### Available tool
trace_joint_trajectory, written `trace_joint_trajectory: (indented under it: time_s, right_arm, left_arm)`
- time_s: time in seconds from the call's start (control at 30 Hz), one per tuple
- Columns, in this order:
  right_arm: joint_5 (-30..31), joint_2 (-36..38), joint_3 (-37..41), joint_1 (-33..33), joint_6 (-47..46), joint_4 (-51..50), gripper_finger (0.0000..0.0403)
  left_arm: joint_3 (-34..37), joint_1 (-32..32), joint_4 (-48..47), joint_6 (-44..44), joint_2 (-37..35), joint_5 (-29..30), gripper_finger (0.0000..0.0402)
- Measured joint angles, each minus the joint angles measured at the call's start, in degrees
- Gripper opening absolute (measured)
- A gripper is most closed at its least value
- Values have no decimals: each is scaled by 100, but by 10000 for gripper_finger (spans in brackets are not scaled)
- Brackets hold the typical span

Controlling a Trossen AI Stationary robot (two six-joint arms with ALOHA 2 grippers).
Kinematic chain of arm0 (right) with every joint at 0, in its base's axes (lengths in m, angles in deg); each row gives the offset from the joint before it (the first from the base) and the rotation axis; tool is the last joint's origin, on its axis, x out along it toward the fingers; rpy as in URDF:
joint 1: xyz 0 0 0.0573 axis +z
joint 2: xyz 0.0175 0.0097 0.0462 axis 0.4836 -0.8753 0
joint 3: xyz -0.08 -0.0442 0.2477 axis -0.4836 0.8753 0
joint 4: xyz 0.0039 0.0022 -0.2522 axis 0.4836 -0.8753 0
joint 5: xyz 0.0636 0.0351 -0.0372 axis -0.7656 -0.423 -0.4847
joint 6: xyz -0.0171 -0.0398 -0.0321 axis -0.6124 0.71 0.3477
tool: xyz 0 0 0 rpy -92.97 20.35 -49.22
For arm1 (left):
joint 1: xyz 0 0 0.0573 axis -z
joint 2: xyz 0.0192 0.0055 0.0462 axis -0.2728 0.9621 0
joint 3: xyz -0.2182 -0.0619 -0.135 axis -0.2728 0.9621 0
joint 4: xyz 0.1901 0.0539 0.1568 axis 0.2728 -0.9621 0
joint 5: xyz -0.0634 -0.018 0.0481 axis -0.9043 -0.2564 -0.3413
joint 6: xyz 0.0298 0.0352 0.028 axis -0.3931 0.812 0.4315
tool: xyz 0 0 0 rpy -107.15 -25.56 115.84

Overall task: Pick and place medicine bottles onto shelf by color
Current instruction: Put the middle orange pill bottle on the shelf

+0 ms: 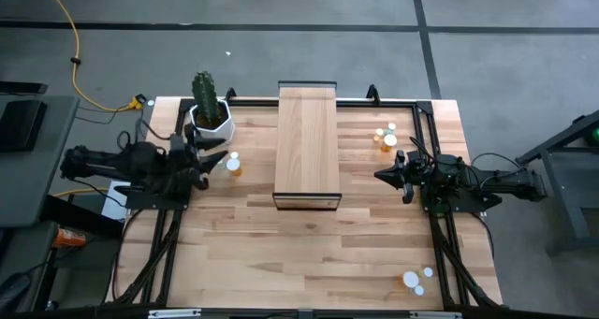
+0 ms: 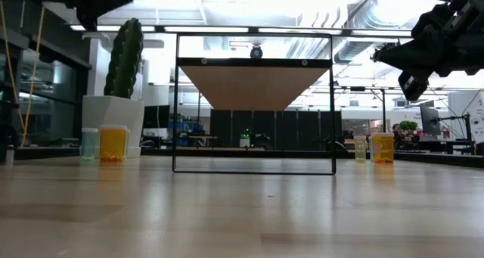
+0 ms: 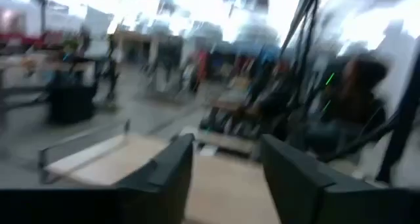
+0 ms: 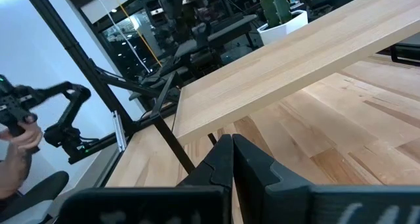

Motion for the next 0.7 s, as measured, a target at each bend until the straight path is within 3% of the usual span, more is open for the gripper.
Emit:
trace_joint_trajectory:
  time_s: [0.17, 0.3, 0.47, 0.7]
  right_arm:
    - [2, 0, -1, 0, 0, 0, 0]
    - [2, 0, 0, 0, 0, 0, 0]
    - [-1, -2, 1, 0, 0, 0, 0]
    - [1, 0, -1, 0, 0, 0, 0]
  left_arm:
    - [-1172, 0, -2301, -650, 1182, 303, 277]
    - [-1670, 0, -3780, -1518, 2038, 303, 320]
    - [-1712, -10, -4443, -2231, 2855, 279, 329]
    - [-1712, -529, -4533, -3153, 3710, 210, 326]
